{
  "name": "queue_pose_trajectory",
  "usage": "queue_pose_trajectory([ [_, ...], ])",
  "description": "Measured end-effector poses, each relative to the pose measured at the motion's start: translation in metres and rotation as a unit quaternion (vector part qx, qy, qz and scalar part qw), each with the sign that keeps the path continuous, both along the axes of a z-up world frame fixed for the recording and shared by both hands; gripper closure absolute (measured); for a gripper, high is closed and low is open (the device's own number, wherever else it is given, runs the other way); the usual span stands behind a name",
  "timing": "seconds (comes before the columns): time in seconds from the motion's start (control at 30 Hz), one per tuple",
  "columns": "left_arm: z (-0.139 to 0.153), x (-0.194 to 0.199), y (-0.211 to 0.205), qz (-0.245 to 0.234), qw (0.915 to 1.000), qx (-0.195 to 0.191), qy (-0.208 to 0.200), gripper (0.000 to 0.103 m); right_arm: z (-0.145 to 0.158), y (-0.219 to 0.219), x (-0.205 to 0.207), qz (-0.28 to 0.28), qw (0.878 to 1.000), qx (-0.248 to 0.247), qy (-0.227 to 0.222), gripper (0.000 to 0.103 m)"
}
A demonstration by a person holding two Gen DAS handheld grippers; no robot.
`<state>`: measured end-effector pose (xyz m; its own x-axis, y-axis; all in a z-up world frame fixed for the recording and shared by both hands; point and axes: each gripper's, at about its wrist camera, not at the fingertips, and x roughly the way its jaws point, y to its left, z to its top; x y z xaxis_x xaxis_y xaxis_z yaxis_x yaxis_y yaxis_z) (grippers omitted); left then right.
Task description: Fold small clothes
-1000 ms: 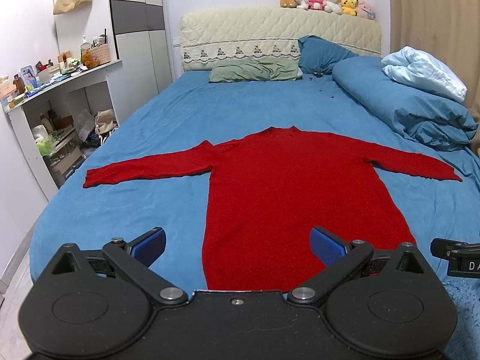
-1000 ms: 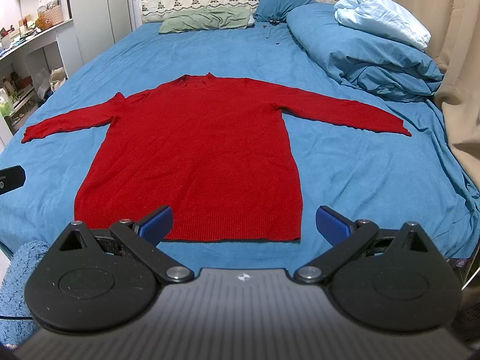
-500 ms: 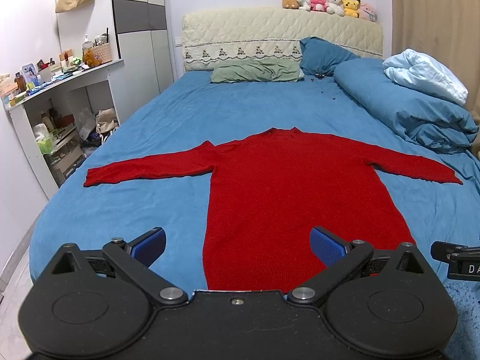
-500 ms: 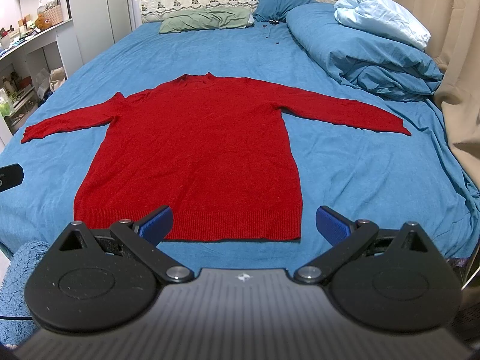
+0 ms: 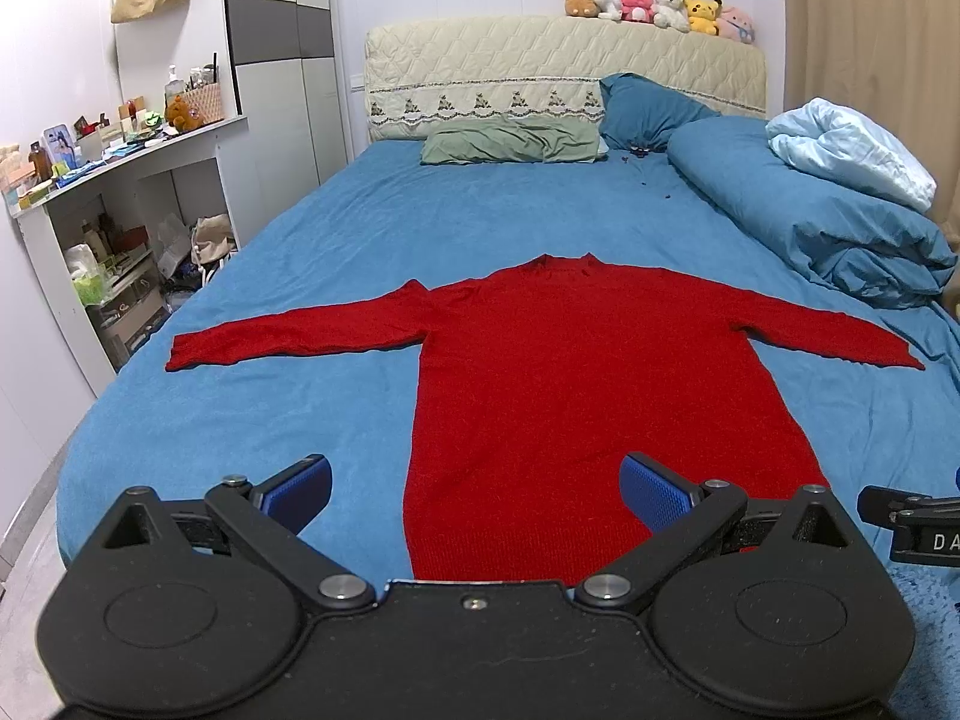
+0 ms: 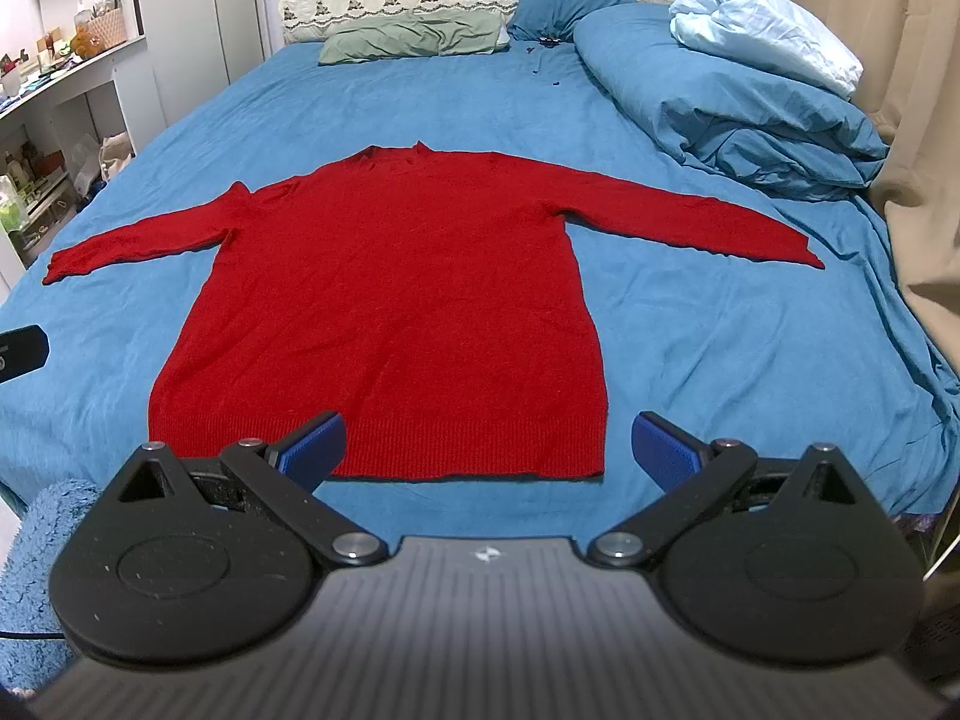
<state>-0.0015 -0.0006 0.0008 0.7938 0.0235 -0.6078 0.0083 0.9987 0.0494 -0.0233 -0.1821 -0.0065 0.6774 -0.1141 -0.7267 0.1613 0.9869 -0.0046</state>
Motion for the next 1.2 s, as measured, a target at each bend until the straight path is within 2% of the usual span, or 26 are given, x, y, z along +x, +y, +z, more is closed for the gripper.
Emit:
queue_pose_trajectory([
  [1.2,0.0006,0.0025,0.0003,0.000,1.0000,0.000,0.004,0.000,-0.0008,0.0008,0.0000,-0.001,1.000,0.002,0.002,0.000],
])
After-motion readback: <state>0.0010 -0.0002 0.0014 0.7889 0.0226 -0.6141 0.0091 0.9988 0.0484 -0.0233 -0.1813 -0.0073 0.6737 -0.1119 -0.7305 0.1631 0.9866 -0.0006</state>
